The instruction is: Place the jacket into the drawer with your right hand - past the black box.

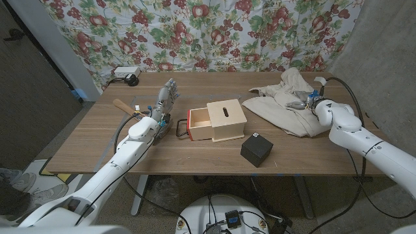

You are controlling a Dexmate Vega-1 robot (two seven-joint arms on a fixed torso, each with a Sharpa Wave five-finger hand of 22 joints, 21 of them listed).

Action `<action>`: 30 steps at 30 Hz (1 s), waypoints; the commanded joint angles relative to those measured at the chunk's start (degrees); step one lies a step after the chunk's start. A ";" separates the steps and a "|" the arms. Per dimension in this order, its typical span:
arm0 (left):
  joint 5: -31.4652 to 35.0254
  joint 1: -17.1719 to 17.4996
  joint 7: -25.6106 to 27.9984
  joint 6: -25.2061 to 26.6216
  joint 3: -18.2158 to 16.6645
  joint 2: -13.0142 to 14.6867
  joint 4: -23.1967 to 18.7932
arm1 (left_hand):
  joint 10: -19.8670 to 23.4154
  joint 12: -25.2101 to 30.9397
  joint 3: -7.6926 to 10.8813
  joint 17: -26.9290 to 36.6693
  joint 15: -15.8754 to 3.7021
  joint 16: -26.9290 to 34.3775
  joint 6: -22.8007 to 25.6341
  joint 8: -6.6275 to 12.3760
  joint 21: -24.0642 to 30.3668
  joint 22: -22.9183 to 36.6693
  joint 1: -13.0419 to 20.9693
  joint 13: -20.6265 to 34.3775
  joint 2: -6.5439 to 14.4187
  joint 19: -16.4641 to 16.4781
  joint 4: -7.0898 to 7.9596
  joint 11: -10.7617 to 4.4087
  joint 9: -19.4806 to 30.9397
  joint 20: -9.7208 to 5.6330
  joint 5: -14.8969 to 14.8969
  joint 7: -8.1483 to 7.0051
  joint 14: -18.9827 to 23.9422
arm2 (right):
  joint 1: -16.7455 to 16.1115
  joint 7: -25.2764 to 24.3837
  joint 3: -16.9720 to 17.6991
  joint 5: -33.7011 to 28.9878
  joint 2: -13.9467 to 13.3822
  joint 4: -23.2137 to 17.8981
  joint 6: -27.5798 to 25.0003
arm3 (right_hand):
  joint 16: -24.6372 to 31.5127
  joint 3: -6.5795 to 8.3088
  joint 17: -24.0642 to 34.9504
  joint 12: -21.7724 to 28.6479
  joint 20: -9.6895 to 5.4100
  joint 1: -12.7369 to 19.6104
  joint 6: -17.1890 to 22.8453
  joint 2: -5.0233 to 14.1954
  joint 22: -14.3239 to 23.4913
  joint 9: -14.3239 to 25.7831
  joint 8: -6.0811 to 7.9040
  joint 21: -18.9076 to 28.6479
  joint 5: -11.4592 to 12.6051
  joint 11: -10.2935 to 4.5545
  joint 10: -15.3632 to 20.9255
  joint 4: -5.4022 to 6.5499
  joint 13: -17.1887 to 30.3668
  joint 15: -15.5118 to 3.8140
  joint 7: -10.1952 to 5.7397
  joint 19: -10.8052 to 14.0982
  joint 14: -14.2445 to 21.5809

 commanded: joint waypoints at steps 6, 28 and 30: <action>-0.07 0.10 -0.11 -0.46 -0.09 -0.06 -0.13 | -7.87 0.01 0.58 0.12 0.30 0.12 -7.45 0.20 -0.16 0.21 0.09 0.32 7.26 -1.42 0.03 0.27 0.25 0.22 -0.06 -0.23 -7.41 | 0.99 -1.78 -1.88 -2.88 0.71 0.51 -1.95 | 9.70 5.98 5.02 5.79 -17.54 20.21 10.91 7.40 1.42 0.07 1.82 7.30 -0.79 2.24 19.69 -3.46 1.47 -8.54 2.28 20.22 24.38; 0.00 0.08 -0.07 -0.35 -0.18 0.12 -0.16 | -7.86 0.01 0.58 0.12 0.29 0.12 -7.38 0.21 -0.24 0.22 0.07 0.32 7.27 -1.41 0.04 0.31 0.25 0.09 -0.07 -0.32 -7.39 | -1.70 -11.01 1.09 -1.36 0.23 -0.54 3.87 | 30.87 -1.89 45.67 29.31 -23.29 67.10 55.57 6.92 16.07 5.01 7.49 34.85 -3.87 3.07 40.10 -1.29 17.69 -10.38 6.23 12.61 39.95; -0.28 0.08 -0.33 -0.36 -0.24 0.06 -0.10 | -7.87 0.01 0.58 0.12 0.27 0.13 -7.37 0.21 -0.25 0.22 0.07 0.32 7.27 -1.41 0.04 0.35 0.25 0.10 -0.07 -0.26 -7.38 | -2.00 -11.70 1.49 -1.19 0.14 -0.96 4.45 | 30.66 -2.00 45.76 29.47 -23.30 67.13 55.99 6.74 16.10 4.96 7.54 35.07 -3.83 3.10 40.38 -1.30 17.78 -10.44 6.41 12.50 39.95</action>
